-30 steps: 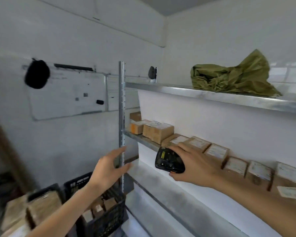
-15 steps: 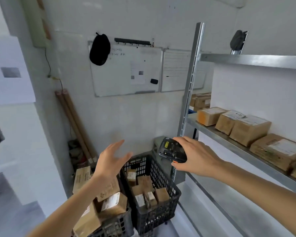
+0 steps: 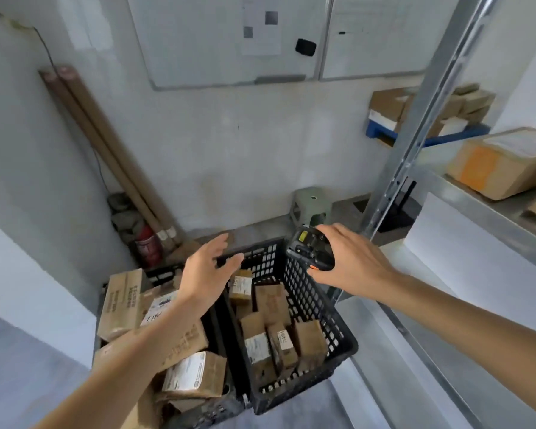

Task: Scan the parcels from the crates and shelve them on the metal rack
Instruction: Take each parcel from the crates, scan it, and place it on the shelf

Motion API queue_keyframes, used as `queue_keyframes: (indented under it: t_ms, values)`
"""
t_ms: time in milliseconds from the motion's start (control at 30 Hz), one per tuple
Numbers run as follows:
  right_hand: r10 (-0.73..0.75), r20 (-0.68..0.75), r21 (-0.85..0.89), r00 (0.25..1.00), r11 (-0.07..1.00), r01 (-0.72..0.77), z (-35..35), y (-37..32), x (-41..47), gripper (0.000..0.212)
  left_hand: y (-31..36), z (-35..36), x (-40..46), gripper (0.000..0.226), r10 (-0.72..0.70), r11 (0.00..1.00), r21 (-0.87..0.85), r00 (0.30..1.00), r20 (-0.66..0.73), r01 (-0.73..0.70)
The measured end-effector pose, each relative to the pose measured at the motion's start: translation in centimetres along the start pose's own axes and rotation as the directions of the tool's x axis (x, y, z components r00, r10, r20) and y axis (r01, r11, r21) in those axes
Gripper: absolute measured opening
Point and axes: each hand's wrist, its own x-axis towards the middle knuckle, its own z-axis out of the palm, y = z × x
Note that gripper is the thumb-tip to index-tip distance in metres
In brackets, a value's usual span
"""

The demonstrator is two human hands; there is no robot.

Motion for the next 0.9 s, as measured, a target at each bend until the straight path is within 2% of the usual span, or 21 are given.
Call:
queue_keyframes:
  t_ms: [267,467,667,900]
  values:
    - [0.107,0.121,0.061,0.987,0.991,-0.115,12.5,5.0,9.4,0.075,-9.8,7.6,11.6,0.062,-0.159,0.987,0.045,0.982,0.103,0.155]
    - [0.144,0.191,0.118,0.971,0.979,-0.168,21.7,8.4,14.6,0.071,-17.4,12.9,18.1,0.062,-0.267,0.961,0.108,0.956,0.122,0.255]
    - [0.175,0.265,0.186,0.948,0.956,-0.228,30.2,11.1,17.9,0.069,-23.5,18.3,20.8,0.06,-0.367,0.925,0.155,0.919,0.14,0.346]
    - [0.191,0.363,0.243,0.912,0.926,-0.29,37.5,13.5,19.3,0.067,-26.6,24.8,20.9,0.063,-0.462,0.884,0.186,0.859,0.219,0.428]
